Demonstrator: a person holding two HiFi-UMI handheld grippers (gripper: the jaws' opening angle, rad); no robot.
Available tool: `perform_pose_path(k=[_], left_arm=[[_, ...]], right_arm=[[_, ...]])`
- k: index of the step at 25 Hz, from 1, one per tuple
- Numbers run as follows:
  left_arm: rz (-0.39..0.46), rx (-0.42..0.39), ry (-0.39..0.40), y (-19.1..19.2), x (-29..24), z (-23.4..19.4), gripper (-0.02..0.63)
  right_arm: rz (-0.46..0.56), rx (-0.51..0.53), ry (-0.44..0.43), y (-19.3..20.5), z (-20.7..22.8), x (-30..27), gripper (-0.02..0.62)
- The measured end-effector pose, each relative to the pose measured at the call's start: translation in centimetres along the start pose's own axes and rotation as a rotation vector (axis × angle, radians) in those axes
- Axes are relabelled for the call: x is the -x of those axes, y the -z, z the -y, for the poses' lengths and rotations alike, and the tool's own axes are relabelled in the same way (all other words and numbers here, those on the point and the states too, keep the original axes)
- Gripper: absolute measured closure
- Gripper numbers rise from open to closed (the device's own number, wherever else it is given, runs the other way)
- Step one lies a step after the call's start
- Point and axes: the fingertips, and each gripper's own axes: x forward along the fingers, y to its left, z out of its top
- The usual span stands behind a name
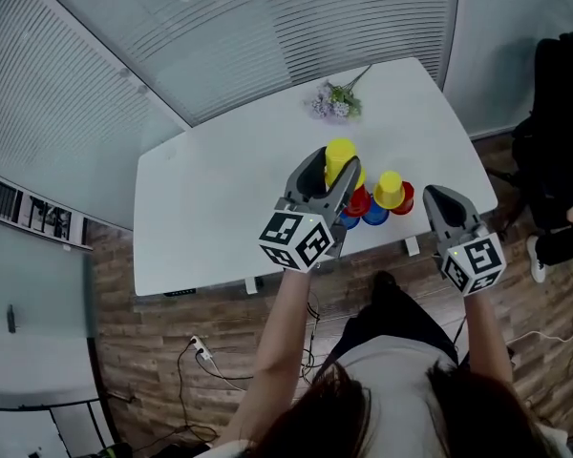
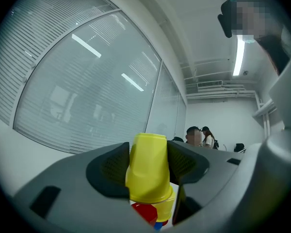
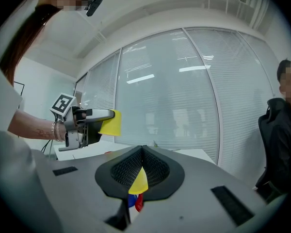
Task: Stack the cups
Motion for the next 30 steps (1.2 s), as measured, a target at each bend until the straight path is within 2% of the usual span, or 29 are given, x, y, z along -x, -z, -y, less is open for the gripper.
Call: perform_pose_path(k=[7, 11, 30], left_arm=[[-0.001, -0.062, -0.022, 0.8, -0.3, 1.8, 0.348], [0.014, -0.060, -0.052, 1.5, -0.7, 2.6, 0.348], [0.010, -0.135, -0.254, 4.0, -2.0, 3.0, 0.347]], right_arm=[[0.002, -0.005, 0.000, -0.2, -0.1, 1.0, 0.566], [-0.006, -0.018, -0.013, 0.2, 0.3, 1.1, 0.566], [-0.018, -0.058, -0.149, 1.4, 2.9, 1.3, 0.568]])
